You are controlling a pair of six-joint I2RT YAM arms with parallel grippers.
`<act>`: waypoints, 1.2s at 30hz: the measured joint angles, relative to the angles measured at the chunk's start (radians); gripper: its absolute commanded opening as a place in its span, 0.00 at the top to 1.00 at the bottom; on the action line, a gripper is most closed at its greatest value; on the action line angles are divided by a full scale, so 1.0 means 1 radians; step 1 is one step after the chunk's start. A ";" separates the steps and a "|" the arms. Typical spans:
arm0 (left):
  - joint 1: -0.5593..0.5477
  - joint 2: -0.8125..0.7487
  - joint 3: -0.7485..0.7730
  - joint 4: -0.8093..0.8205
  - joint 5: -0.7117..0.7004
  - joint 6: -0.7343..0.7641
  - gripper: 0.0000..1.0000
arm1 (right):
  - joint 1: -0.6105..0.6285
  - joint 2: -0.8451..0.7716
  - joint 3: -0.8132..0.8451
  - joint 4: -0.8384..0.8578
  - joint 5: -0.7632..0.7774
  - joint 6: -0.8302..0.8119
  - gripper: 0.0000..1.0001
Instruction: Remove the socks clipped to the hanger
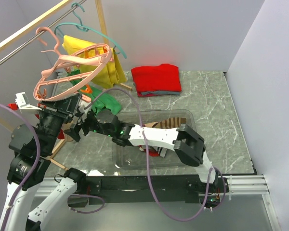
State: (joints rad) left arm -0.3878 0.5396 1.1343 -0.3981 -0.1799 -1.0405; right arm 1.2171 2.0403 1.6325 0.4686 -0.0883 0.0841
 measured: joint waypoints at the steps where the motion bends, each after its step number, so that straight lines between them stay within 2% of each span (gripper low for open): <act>1: 0.000 0.002 -0.003 0.001 0.001 -0.006 0.95 | 0.000 0.019 0.023 -0.002 0.006 -0.005 0.00; 15: 0.000 0.008 -0.005 0.006 0.001 -0.032 0.95 | 0.026 0.195 0.230 -0.030 0.021 -0.052 0.12; 18: 0.000 0.008 -0.005 0.006 0.001 -0.037 0.95 | 0.032 0.213 0.263 -0.021 0.031 -0.044 0.26; 19: 0.000 0.008 -0.005 0.005 0.001 -0.038 0.95 | 0.035 0.222 0.279 -0.017 0.040 -0.037 0.40; 21: 0.000 0.008 -0.005 0.005 0.001 -0.039 0.94 | 0.038 0.243 0.312 -0.009 0.063 -0.026 0.57; 22: 0.000 0.008 -0.005 0.005 0.002 -0.039 0.93 | 0.039 0.249 0.317 -0.005 0.075 -0.017 0.79; 24: 0.000 0.008 -0.005 0.005 0.002 -0.042 0.90 | 0.039 0.253 0.318 -0.005 0.092 -0.006 0.91; 25: 0.000 0.007 -0.005 0.004 0.003 -0.045 0.85 | 0.039 0.253 0.318 -0.006 0.094 0.012 0.96; 27: 0.000 0.002 -0.005 0.003 0.004 -0.045 0.77 | 0.039 0.247 0.295 0.018 0.090 0.043 1.00; 28: 0.000 -0.003 -0.007 0.003 0.004 -0.042 0.67 | 0.039 0.237 0.272 0.038 0.084 0.062 1.00; 30: 0.000 -0.021 -0.013 -0.012 0.003 -0.031 0.55 | 0.040 0.199 0.175 0.089 0.071 0.108 1.00; 31: 0.000 -0.029 -0.018 -0.018 0.005 -0.021 0.44 | 0.040 0.181 0.137 0.106 0.066 0.126 1.00; 34: 0.000 -0.055 -0.022 -0.042 0.009 0.014 0.29 | 0.042 0.120 0.037 0.124 0.036 0.187 1.00; 36: 0.000 -0.074 -0.023 -0.056 0.013 0.042 0.25 | 0.044 0.087 0.011 0.122 0.011 0.216 1.00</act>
State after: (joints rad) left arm -0.3878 0.4656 1.1118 -0.4545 -0.1673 -0.9981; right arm 1.2610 2.1277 1.6432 0.5911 -0.0776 0.2996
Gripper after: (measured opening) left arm 0.684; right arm 0.024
